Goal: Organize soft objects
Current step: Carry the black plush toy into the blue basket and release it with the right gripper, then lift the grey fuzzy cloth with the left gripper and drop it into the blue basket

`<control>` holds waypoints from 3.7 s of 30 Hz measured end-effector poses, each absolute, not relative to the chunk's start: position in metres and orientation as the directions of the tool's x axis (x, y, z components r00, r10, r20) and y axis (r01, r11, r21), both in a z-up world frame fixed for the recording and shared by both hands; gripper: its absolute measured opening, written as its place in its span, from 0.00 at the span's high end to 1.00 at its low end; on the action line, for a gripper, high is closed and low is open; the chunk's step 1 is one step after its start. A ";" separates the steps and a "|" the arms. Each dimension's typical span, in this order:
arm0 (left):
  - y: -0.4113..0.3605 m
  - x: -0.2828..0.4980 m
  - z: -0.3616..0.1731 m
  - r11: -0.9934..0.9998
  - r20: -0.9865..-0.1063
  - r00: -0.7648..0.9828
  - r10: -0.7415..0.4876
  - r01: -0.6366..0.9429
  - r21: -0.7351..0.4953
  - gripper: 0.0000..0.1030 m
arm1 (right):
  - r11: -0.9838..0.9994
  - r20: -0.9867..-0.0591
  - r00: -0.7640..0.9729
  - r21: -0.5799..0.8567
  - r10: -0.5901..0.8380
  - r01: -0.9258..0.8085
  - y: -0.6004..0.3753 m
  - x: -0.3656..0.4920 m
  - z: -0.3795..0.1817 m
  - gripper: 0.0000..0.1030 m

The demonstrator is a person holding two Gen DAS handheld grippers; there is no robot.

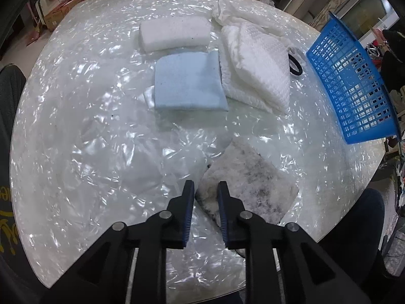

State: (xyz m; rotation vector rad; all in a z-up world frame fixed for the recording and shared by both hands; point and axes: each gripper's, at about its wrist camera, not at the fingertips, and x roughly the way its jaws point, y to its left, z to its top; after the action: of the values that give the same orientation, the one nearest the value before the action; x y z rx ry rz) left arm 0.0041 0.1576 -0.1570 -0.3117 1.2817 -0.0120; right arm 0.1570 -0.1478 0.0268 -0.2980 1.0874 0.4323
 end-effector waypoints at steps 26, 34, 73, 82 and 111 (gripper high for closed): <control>0.123 0.028 -0.154 0.971 -0.954 0.259 -0.151 -0.142 -0.192 0.93 | 0.896 -0.959 0.250 0.007 0.132 -0.443 -0.158 0.213 -0.050 0.55; 0.102 0.034 -0.119 0.977 -0.946 0.298 -0.127 -0.127 -0.171 0.93 | 0.872 -0.970 0.217 -0.008 0.112 -0.489 -0.151 0.208 -0.069 0.45; -0.024 0.086 0.063 0.978 -0.835 0.512 -0.202 0.149 -0.145 0.94 | 0.876 -0.929 0.326 -0.004 0.175 -0.483 -0.224 0.126 -0.010 0.00; -0.062 0.123 0.065 0.955 -0.837 0.476 -0.271 0.242 -0.171 0.94 | 0.898 -0.936 0.318 -0.006 0.149 -0.441 -0.248 0.126 -0.009 0.00; -0.134 0.268 -0.052 0.943 -0.933 0.302 -0.193 0.321 -0.091 0.94 | 0.914 -0.937 0.255 0.129 0.240 -0.385 -0.271 0.178 -0.051 0.00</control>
State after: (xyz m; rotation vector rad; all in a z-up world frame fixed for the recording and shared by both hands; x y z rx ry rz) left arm 0.2679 -0.1342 -0.0517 0.1204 1.2175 -0.3422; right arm 0.1779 -0.2713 -0.0511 -0.1356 1.2429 0.4264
